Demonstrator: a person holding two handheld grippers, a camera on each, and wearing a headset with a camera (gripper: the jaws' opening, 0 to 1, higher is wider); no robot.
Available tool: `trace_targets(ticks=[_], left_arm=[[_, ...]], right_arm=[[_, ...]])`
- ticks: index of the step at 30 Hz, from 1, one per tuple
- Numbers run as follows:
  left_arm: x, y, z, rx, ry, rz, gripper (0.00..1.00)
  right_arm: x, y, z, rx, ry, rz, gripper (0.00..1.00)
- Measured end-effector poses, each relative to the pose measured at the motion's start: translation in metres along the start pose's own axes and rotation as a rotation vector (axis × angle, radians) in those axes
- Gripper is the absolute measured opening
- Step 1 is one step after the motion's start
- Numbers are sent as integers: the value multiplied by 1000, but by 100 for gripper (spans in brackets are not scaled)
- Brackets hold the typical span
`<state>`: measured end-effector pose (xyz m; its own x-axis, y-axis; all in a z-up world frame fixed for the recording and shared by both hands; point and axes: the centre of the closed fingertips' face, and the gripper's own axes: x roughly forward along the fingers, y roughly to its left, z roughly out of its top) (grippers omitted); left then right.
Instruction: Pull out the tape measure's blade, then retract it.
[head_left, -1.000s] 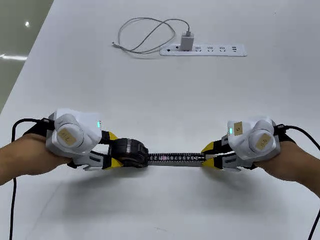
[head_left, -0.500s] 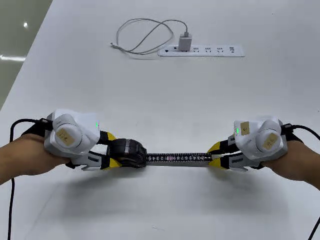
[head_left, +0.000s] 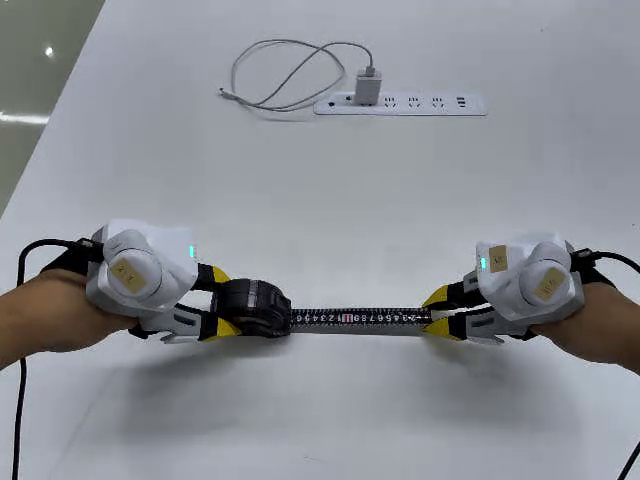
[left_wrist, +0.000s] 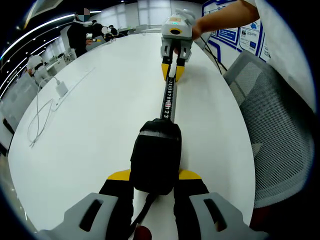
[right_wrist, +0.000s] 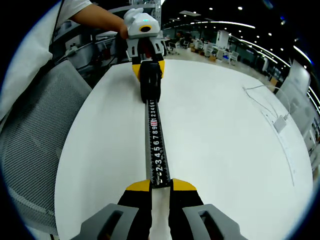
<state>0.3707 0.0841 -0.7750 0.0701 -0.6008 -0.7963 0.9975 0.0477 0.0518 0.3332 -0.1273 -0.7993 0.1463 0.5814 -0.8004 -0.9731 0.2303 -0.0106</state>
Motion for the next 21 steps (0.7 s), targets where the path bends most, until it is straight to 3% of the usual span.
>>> trace_targets(ticks=[21], left_arm=[[0, 0, 0, 0, 0, 1, 25]], right_arm=[[-11, -3, -13, -2, 24, -8, 8]])
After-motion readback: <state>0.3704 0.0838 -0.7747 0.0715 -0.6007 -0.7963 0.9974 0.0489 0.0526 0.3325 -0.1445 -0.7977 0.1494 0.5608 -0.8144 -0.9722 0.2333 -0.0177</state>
